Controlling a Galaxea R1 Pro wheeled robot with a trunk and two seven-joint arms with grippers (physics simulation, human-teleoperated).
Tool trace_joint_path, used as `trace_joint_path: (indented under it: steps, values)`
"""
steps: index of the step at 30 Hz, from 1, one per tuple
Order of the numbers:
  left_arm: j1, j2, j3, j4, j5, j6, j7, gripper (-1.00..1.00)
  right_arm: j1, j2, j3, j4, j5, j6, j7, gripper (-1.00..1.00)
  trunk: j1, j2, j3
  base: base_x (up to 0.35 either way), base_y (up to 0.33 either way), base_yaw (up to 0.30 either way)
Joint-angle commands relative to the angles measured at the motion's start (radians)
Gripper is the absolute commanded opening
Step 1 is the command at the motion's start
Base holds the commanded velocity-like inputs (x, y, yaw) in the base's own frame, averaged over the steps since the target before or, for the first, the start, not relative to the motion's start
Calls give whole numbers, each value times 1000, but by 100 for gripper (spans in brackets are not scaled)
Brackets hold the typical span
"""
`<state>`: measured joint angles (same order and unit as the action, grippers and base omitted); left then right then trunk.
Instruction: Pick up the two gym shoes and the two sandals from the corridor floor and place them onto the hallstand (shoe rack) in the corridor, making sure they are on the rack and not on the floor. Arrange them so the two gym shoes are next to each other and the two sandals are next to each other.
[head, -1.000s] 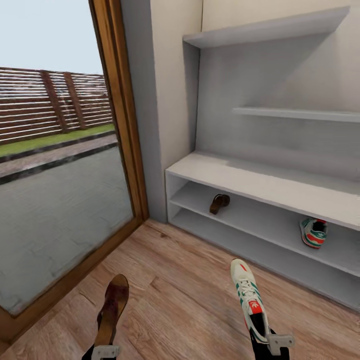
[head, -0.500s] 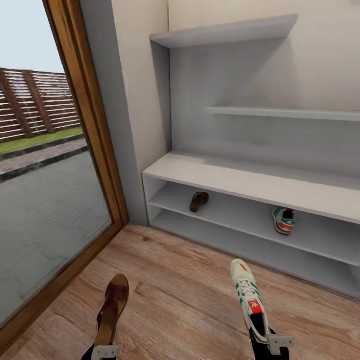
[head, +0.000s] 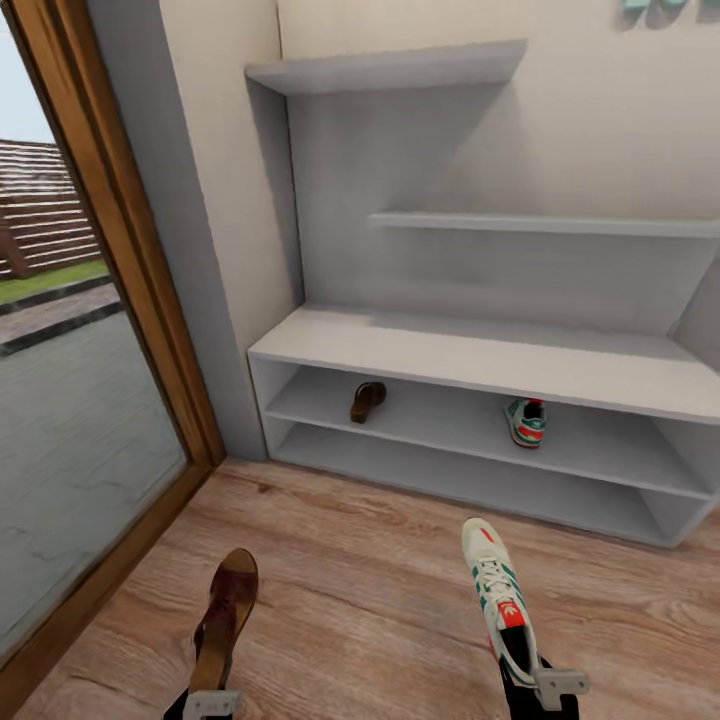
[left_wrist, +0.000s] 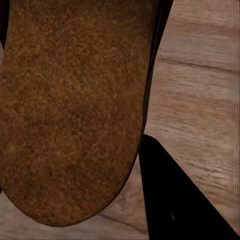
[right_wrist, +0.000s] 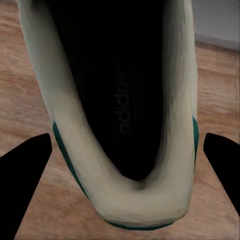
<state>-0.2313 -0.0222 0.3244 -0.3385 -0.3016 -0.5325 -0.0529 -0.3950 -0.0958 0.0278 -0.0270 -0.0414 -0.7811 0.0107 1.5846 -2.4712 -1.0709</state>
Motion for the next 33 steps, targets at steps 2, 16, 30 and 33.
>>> trace_joint_path:
  steps: [2, 16, 30, 33]
  values:
    - [0, -1, 8, 0, -10, -3, -4, -100, -1, 0, 3, 1, -5, -3, 2, -100, 0, 0, -1, 0, 13, -300]
    - [0, -1, 9, 1, -9, -3, -4, -100, -1, -1, 3, 1, -5, -3, 2, -100, 0, 0, -1, 0, 2, -300]
    - [0, -1, 8, 1, -9, -3, -4, -100, -1, 1, 3, 0, -5, -3, 0, -100, 0, 0, -1, 0, 0, -122]
    - [0, -1, 8, 1, -9, -3, -4, -100, -1, -3, 3, 1, -5, -3, 2, -100, 0, 0, -1, 0, 0, -1]
